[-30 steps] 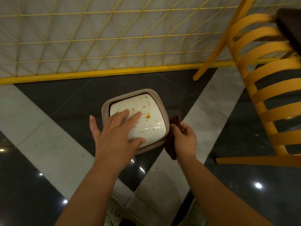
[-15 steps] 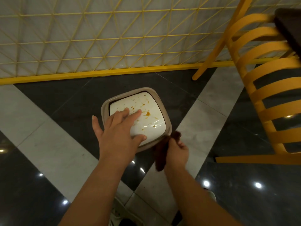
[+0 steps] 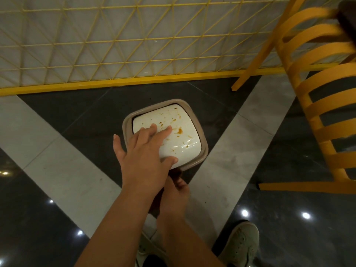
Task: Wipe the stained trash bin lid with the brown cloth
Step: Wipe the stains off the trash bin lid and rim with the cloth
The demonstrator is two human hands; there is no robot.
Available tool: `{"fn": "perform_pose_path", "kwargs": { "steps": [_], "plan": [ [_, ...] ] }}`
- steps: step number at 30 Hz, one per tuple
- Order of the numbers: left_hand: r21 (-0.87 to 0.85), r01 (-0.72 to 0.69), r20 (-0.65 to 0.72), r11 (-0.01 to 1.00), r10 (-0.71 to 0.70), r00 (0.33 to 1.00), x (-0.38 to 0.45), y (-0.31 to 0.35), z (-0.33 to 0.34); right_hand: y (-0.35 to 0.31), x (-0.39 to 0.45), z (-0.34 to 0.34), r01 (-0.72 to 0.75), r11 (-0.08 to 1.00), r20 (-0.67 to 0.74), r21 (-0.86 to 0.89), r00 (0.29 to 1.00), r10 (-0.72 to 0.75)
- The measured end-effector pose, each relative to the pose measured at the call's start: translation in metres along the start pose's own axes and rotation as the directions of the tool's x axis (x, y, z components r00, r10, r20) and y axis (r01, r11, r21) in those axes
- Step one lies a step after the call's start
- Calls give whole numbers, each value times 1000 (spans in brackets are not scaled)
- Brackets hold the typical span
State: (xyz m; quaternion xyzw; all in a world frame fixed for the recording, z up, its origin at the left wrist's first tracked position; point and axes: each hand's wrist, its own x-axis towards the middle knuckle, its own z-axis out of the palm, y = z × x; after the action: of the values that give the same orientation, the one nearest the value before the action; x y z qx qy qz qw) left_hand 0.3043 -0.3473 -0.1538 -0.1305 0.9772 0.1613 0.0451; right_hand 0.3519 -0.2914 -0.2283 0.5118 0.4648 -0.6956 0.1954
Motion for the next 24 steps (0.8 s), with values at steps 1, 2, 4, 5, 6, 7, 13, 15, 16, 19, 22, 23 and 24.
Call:
{"fn": "perform_pose_path", "kwargs": {
  "steps": [1, 2, 4, 5, 6, 7, 13, 15, 16, 19, 22, 23, 24],
  "plan": [
    [1, 2, 2, 1000, -2, 1000, 0, 0, 0, -10, 1, -6, 17, 1000, -18, -6, 1000, -17],
    [-3, 7, 4, 1000, -7, 1000, 0, 0, 0, -22, 2, -12, 49, 999, -44, -10, 998, -49],
    [-13, 16, 16, 1000, -16, 1000, 0, 1, 1, -50, 10, -23, 109, 994, -84, -31, 990, -111],
    [-16, 18, 22, 1000, -18, 1000, 0, 1, 2, -62, 16, -27, 132, 990, -94, -47, 986, -136],
    [-18, 19, 24, 1000, -18, 1000, 1, 1, 2, -74, 21, -30, 154, 987, -97, -53, 982, -159],
    [-19, 19, 25, 1000, -19, 1000, 1, 1, 2, -84, 26, -32, 171, 984, -102, -51, 979, -176],
    [1, 52, 1, 999, -52, 999, 2, 8, 4, -71, 23, -18, 187, 982, -183, 16, 966, -181],
    [8, 48, -1, 999, -48, 999, 1, 9, 5, -41, 11, -11, 130, 991, -135, -2, 982, -129],
    [8, 42, -3, 999, -42, 999, 1, 8, 5, -30, 5, -8, 81, 997, -97, 1, 992, -80],
    [13, 27, -10, 1000, -27, 1000, 0, 3, 5, -26, 2, -10, -5, 1000, -28, -10, 1000, 5],
    [9, 16, -4, 1000, -16, 1000, 1, 1, 4, -58, 15, -26, 95, 994, -57, -49, 994, -98],
    [8, 15, 0, 1000, -15, 1000, 1, 1, 4, -75, 21, -30, 127, 990, -76, -64, 988, -132],
    [5, 13, 3, 1000, -13, 1000, 1, 2, 4, -91, 29, -33, 152, 984, -86, -91, 983, -160]
  ]
}}
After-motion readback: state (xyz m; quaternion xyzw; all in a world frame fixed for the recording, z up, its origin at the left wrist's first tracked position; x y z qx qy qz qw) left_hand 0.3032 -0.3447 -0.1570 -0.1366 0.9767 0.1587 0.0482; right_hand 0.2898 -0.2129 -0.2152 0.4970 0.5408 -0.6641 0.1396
